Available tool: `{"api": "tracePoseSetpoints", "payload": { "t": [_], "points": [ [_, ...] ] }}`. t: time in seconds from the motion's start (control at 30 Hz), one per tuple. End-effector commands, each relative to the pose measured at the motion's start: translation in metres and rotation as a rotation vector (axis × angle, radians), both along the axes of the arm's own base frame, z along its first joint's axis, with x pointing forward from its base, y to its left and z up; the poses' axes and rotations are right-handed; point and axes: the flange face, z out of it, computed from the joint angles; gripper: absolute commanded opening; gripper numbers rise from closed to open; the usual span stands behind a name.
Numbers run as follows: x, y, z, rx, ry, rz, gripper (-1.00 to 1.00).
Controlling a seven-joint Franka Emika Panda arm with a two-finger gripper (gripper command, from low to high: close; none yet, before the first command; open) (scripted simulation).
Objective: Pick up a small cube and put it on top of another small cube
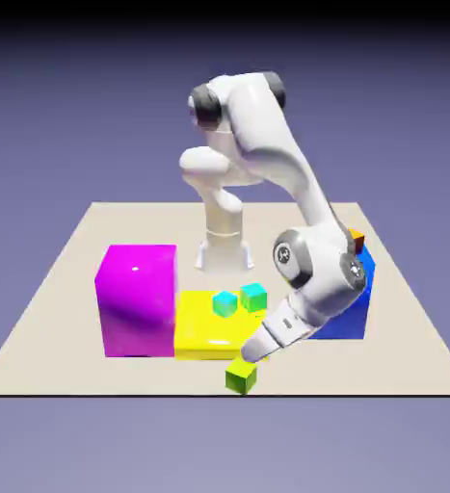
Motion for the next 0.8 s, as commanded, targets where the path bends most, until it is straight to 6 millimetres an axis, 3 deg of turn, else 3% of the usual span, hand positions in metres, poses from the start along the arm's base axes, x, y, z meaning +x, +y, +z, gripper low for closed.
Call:
{"api": "tracePoseSetpoints", "payload": {
  "t": [0.0, 0.1, 0.13, 0.23, 0.27, 0.3, 0.4, 0.47, 0.6, 0.77],
  "points": [
    [0.001, 0.001, -0.01, -0.022, 0.033, 0.01, 0.0],
    [0.004, 0.003, -0.035, -0.081, 0.12, 0.035, 0.0],
    [0.004, 0.003, -0.035, -0.081, 0.12, 0.035, 0.0],
    [-0.016, -0.03, -0.087, -0.08, 0.119, 0.034, 0.0],
    [-0.016, -0.03, -0.087, -0.08, 0.119, 0.034, -1.0],
    [-0.016, -0.03, -0.087, -0.08, 0.119, 0.034, -1.0],
    [0.003, 0.007, -0.032, -0.079, 0.12, 0.04, -1.0],
    [-0.013, 0.053, 0.007, -0.057, 0.118, 0.11, -1.0],
    [-0.062, 0.138, 0.082, -0.035, 0.116, 0.262, -1.0],
    [-0.155, 0.222, 0.167, -0.047, 0.109, 0.465, -1.0]
  ]
}}
